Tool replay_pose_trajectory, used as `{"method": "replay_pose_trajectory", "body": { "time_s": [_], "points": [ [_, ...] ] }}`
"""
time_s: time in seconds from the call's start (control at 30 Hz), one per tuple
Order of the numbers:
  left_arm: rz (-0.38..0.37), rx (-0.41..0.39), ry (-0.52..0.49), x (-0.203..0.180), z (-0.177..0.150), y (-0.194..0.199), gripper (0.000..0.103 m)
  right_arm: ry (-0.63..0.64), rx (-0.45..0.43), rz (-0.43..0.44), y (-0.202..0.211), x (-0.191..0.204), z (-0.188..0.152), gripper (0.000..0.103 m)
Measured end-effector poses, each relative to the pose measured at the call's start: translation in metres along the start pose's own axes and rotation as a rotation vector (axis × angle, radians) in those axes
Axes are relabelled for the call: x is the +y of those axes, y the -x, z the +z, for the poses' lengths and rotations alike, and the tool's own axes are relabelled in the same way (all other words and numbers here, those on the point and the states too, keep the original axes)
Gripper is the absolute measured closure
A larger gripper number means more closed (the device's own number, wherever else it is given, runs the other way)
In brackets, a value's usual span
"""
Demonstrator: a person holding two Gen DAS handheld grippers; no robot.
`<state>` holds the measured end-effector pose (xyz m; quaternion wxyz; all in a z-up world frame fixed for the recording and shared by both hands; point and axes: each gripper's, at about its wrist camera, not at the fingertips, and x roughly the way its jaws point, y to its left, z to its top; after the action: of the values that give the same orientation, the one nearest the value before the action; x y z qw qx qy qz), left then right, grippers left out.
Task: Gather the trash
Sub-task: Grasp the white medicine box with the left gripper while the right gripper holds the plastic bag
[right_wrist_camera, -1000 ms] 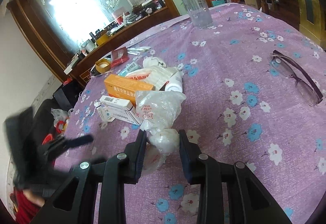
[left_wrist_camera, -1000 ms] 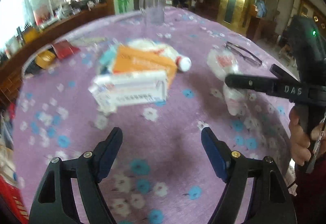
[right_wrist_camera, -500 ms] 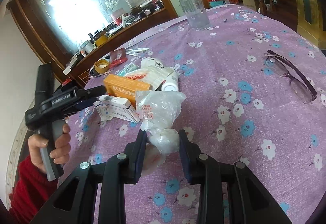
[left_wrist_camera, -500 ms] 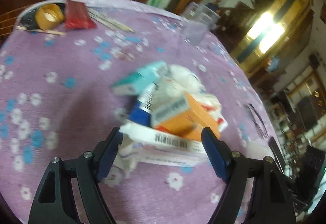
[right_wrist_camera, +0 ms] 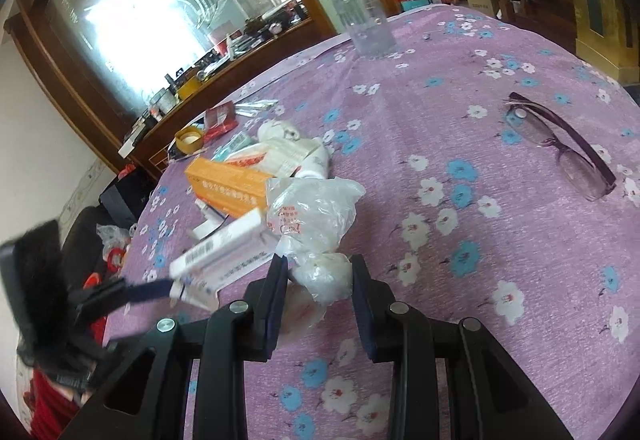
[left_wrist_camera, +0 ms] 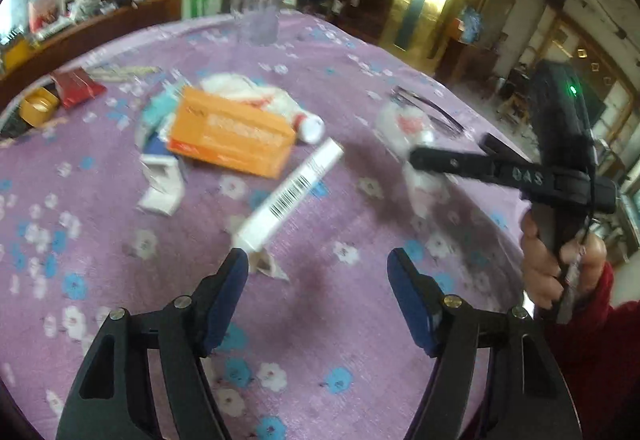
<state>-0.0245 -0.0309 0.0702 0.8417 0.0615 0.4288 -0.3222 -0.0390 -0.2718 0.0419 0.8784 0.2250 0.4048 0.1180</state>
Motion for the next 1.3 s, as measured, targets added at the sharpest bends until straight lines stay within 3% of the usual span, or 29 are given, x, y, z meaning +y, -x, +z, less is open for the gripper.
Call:
{"method": "replay_pose_trajectory", "body": {
  "time_s": [0.1, 0.43, 0.6, 0.83, 1.0, 1.13, 1.3],
  "points": [
    [0.09, -0.015, -0.023, 0.0, 0.013, -0.007, 0.032, -0.002, -0.008, -0.005, 0.004, -0.001, 0.0, 0.069],
    [0.167, 0.056, -0.075, -0.004, 0.029, -0.061, 0.033, 0.003, -0.004, -0.013, 0.008, -0.001, -0.004, 0.069],
    [0.269, 0.058, -0.149, -0.011, 0.027, -0.07, 0.032, 0.001, 0.002, -0.015, 0.006, -0.003, -0.005, 0.069],
    [0.316, 0.135, -0.297, -0.016, 0.027, -0.093, 0.021, 0.002, 0.002, -0.007, 0.006, -0.002, -0.006, 0.069],
    [0.286, 0.136, -0.214, 0.004, 0.038, -0.099, 0.02, -0.007, 0.0, -0.007, 0.008, -0.006, -0.007, 0.069],
    [0.243, 0.139, -0.154, 0.007, 0.032, -0.094, 0.038, -0.012, 0.002, -0.006, 0.008, -0.008, -0.007, 0.069],
    [0.271, 0.142, -0.119, -0.017, 0.01, -0.08, 0.041, -0.018, 0.007, -0.005, 0.006, -0.01, -0.008, 0.069]
  ]
}}
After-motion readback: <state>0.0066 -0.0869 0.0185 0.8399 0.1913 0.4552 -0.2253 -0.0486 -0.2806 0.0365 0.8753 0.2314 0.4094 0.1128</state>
